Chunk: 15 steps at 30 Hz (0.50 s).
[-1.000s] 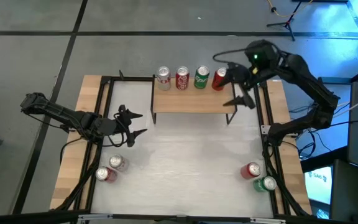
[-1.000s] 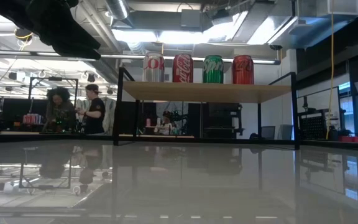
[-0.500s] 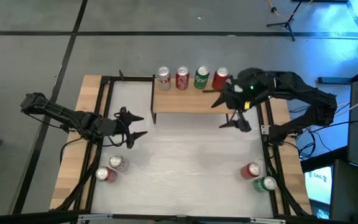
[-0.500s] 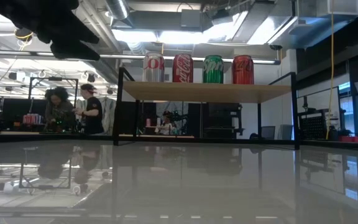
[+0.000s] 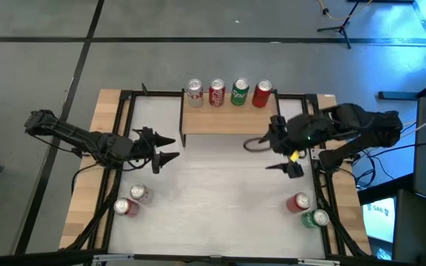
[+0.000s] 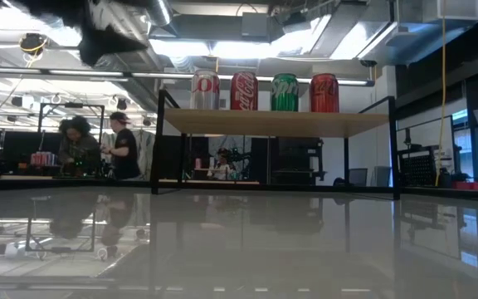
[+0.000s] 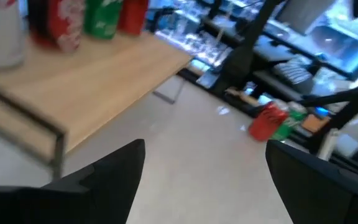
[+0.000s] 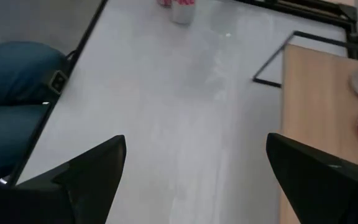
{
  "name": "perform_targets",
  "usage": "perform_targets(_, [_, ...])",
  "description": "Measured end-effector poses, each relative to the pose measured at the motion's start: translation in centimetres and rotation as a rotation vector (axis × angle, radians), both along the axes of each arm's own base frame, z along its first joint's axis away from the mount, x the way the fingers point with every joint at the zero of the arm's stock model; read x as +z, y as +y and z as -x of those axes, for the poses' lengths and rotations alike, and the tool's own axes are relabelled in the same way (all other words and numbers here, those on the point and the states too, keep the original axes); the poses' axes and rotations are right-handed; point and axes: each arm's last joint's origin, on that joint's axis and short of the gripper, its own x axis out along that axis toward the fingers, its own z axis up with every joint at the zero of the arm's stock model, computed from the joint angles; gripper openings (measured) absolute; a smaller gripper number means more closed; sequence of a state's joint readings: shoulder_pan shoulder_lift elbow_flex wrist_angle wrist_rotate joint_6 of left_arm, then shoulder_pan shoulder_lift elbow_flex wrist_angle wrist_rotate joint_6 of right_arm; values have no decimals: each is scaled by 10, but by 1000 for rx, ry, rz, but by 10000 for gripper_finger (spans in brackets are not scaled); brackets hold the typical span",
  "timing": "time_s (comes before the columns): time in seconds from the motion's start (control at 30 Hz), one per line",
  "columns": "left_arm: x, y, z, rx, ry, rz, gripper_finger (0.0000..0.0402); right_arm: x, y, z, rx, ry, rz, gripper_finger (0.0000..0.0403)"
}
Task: Place canned beverage on shelf
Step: Put the red-silver soda can aligned with the other red-silver soda can on the shelf
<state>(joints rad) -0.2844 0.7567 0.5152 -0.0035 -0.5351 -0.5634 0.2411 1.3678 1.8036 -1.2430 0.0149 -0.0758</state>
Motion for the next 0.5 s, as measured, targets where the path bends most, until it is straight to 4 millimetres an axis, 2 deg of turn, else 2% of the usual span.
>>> perform_targets(0.1, [19, -2, -3, -39, -21, -14, 325, -10, 11, -2, 41, -16, -4, 383])
perform_targets(0.2, [36, -4, -5, -55, 9, -30, 325, -31, 17, -5, 59, -30, -13, 383])
perform_targets(0.5, [71, -16, -16, -70, 350, 54, 325, -94, 20, -12, 23, -94, -86, 383])
